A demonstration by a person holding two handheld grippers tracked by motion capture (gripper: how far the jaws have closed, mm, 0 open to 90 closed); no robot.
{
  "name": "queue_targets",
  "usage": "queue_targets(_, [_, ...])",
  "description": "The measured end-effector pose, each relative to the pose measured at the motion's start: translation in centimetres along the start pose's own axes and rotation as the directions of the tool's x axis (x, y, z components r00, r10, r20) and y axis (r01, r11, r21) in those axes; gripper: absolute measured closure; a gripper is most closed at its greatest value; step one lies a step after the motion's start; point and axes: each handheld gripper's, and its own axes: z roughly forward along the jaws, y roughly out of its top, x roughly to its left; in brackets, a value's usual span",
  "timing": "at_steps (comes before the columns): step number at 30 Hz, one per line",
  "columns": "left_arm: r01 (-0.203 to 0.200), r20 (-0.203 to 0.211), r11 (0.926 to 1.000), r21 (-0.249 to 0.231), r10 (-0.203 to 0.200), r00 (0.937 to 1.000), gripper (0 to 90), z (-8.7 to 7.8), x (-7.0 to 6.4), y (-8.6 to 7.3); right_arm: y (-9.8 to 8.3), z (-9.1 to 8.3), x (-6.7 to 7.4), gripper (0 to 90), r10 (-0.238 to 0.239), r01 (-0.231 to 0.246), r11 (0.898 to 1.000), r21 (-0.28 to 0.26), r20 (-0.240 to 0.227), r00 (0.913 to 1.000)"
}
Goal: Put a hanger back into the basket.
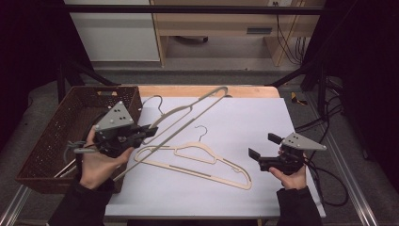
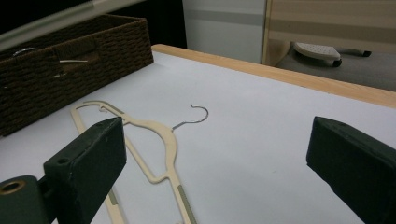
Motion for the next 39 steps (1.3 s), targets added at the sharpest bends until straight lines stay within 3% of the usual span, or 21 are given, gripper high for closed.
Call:
queue_targets(7, [-0.006,-0.058,0.9999,0.016,0.007,0.9983,86.5,-2.0,3.0,0.3,-0.1,-0.1,-0.1,3.9,0.003,-0.003,1.000,0.003,0.005,1.0000])
queue_targets(16, [0.036,-0.139,0.9981,0.050,-0.029,0.9899,86.5,-3.5,7.3,-2.0,-0.2,-0.2,-0.3,3.6,0.014,-0.014,1.000,0.007,0.010,0.9999])
queue_targets(27, [0.057,-0.226,0.9948,0.084,-0.037,0.9735,86.5,-6.0,11.7,-5.7,-0.2,0.0,-0.3,3.1,0.012,-0.012,1.000,0.016,0.015,0.9998])
queue_targets(32, [0.084,-0.274,0.9920,0.095,-0.055,0.9602,86.5,-6.9,13.1,-7.7,-0.3,-0.1,-0.4,3.0,0.013,-0.014,1.000,0.019,0.015,0.9998])
queue_targets(39, [0.112,-0.307,0.9878,0.108,-0.074,0.9487,86.5,-7.4,14.7,-10.4,-0.3,0.0,-0.3,3.0,0.015,-0.015,1.000,0.019,0.017,0.9997])
